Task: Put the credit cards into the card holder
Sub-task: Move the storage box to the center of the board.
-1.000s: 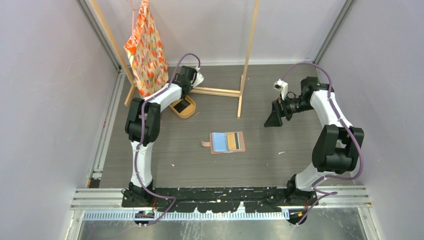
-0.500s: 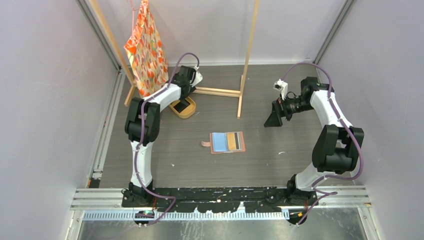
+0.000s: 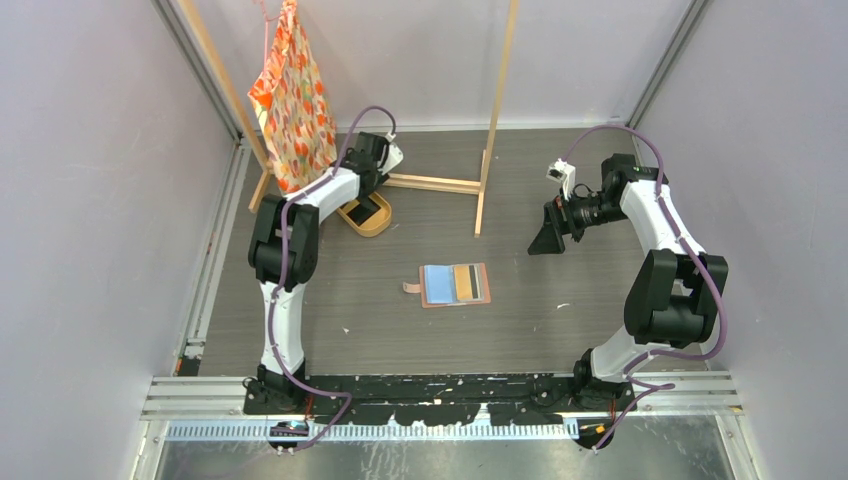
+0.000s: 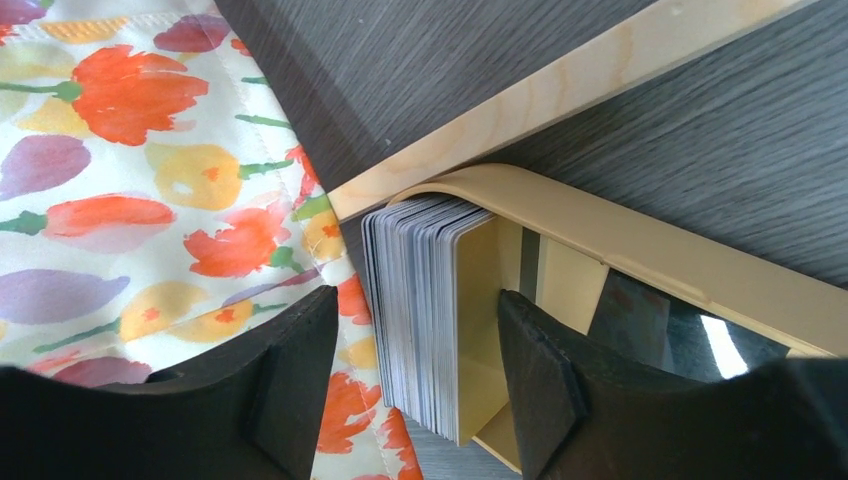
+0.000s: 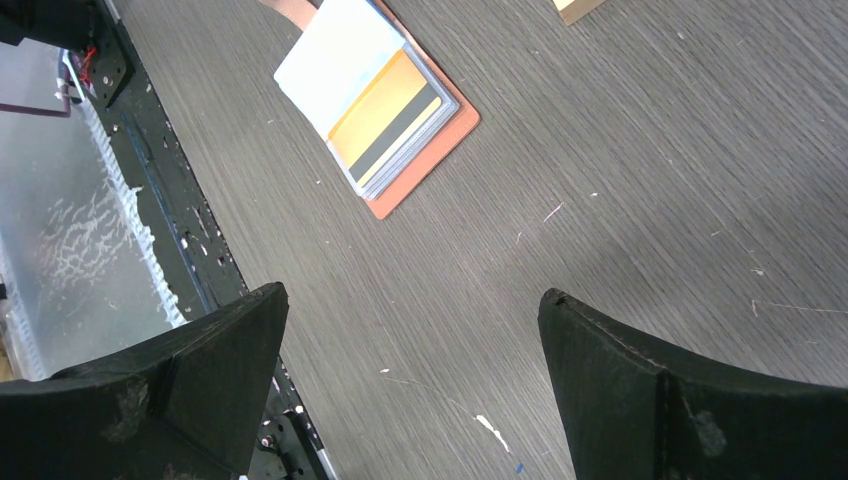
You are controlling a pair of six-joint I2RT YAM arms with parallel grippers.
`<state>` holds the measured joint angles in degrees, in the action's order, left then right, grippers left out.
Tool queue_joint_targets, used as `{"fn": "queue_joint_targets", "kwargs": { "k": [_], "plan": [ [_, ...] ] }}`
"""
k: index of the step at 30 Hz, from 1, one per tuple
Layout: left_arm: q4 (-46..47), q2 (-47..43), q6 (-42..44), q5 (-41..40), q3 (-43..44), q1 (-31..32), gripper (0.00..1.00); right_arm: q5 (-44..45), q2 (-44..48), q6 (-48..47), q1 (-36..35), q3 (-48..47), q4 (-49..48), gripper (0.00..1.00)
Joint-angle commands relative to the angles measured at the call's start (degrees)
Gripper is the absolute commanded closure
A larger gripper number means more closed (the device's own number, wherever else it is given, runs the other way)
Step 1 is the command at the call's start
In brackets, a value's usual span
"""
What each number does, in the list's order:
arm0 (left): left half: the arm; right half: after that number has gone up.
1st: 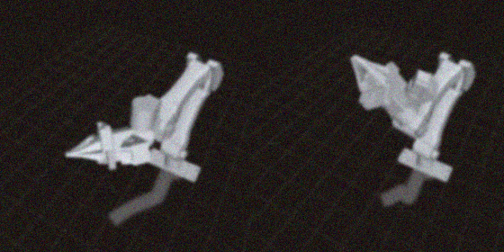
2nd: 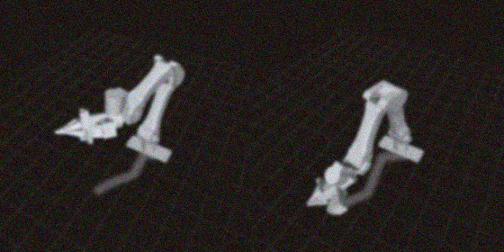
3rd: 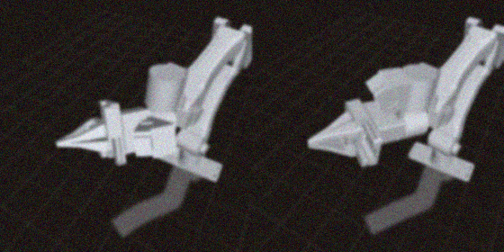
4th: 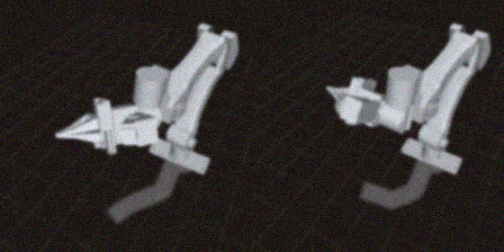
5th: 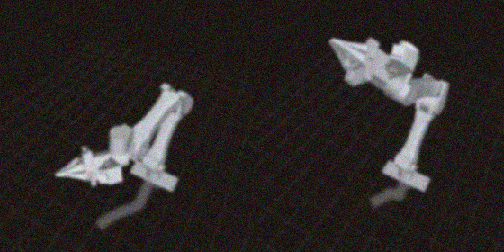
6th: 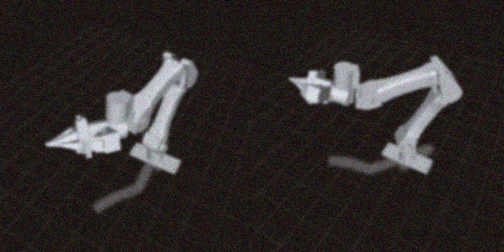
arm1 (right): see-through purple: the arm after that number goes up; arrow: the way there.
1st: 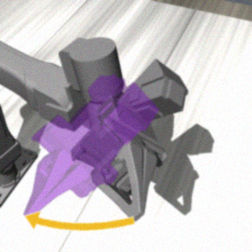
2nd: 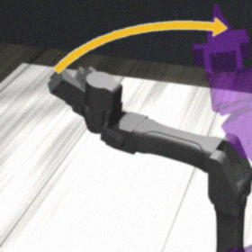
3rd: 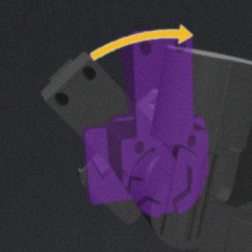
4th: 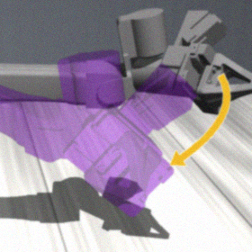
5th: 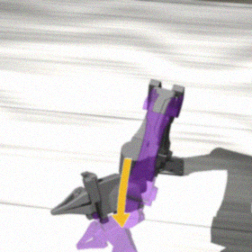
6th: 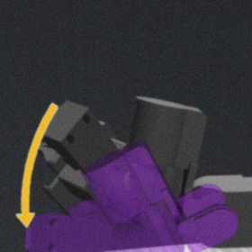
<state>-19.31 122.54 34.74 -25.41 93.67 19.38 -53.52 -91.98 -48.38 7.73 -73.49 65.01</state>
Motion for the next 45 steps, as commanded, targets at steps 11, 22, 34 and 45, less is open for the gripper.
{"fn": "queue_joint_targets", "kwargs": {
  "k": [11,22,34,45],
  "plan": [
    [4.69,-6.07,-0.72,-2.97,-2.22,-0.04,0.55,-1.77,0.61,-1.53,0.27,-0.67,0.79,0.01],
    [3.18,-5.91,-0.99,-0.07,-1.86,-0.04,0.43,-1.77,0.69,-1.71,0.27,-0.68,0.92,0.01],
    [-9.01,-15.48,-14.67,7.27,1.69,5.05,0.34,-1.89,2.47,-0.88,0.18,-0.68,1.7,0.02],
    [-7.86,-31.91,-38.05,31.92,-16.43,5.23,0.0,8.47,6.18,9.1,-7.51,1.52,-5.86,0.02]
  ]
}}
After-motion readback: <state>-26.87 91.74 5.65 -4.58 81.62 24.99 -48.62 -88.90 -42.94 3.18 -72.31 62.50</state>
